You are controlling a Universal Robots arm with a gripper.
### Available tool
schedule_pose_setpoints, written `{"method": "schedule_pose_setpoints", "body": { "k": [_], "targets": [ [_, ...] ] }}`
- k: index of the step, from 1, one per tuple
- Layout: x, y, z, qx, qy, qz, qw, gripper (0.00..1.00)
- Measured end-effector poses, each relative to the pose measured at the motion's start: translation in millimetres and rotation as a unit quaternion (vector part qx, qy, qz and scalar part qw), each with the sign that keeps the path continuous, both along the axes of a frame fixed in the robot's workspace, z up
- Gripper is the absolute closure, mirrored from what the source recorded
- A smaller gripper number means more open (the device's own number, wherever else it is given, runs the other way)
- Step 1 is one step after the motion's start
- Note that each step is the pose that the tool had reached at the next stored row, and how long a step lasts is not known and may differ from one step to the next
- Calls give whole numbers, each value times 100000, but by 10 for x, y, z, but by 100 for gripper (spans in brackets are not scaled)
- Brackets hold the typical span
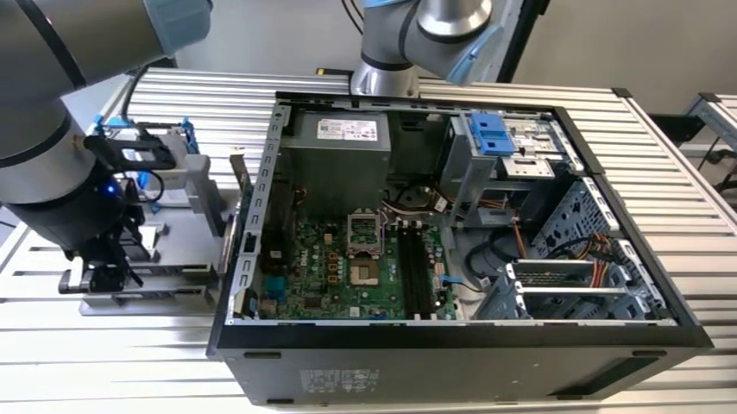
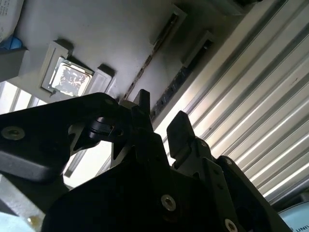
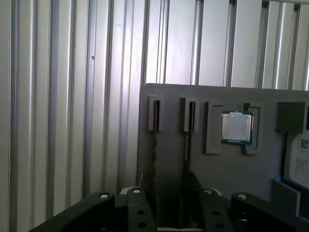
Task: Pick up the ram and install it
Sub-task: 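Pick up the ram and move it above insertion slot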
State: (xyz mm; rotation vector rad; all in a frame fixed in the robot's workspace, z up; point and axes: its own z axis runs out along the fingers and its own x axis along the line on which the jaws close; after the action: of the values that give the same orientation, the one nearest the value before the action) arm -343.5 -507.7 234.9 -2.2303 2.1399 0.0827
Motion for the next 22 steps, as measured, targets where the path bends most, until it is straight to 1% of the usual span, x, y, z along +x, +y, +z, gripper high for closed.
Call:
{"method": "schedule_pose_setpoints", "body": {
  "k": [6,10,12,15,16,22],
  "targets": [
    [3,-43,-110,2,-6,-75,100000,0],
    [3,-46,-182,6,-11,-358,99999,0],
    [4,-47,-219,4,-4,-1292,99992,0],
    [3,-46,-274,2,8,-2908,99958,0],
    [3,-46,-291,6,7,-3124,99951,0],
    [3,-47,-401,1,8,-3160,99950,0]
  ]
}}
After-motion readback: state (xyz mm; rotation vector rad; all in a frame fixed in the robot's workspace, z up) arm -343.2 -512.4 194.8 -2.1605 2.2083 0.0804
